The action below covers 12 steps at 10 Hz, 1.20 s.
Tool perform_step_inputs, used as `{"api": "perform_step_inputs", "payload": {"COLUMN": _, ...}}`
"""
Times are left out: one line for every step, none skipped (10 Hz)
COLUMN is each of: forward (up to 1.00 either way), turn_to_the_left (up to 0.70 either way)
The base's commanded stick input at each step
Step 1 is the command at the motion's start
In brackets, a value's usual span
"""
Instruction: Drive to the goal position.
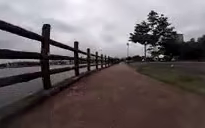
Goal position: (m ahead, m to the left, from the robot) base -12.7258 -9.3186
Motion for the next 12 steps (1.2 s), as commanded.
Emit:
{"api": "perform_step_inputs", "payload": {"forward": 1.0, "turn_to_the_left": 0.0}}
{"api": "perform_step_inputs", "payload": {"forward": 1.0, "turn_to_the_left": 0.0}}
{"api": "perform_step_inputs", "payload": {"forward": 1.0, "turn_to_the_left": 0.0}}
{"api": "perform_step_inputs", "payload": {"forward": 1.0, "turn_to_the_left": 0.0}}
{"api": "perform_step_inputs", "payload": {"forward": 1.0, "turn_to_the_left": 0.0}}
{"api": "perform_step_inputs", "payload": {"forward": 1.0, "turn_to_the_left": 0.0}}
{"api": "perform_step_inputs", "payload": {"forward": 1.0, "turn_to_the_left": 0.0}}
{"api": "perform_step_inputs", "payload": {"forward": 1.0, "turn_to_the_left": 0.0}}
{"api": "perform_step_inputs", "payload": {"forward": 1.0, "turn_to_the_left": 0.0}}
{"api": "perform_step_inputs", "payload": {"forward": 1.0, "turn_to_the_left": 0.0}}
{"api": "perform_step_inputs", "payload": {"forward": 1.0, "turn_to_the_left": 0.0}}
{"api": "perform_step_inputs", "payload": {"forward": 1.0, "turn_to_the_left": -0.15}}
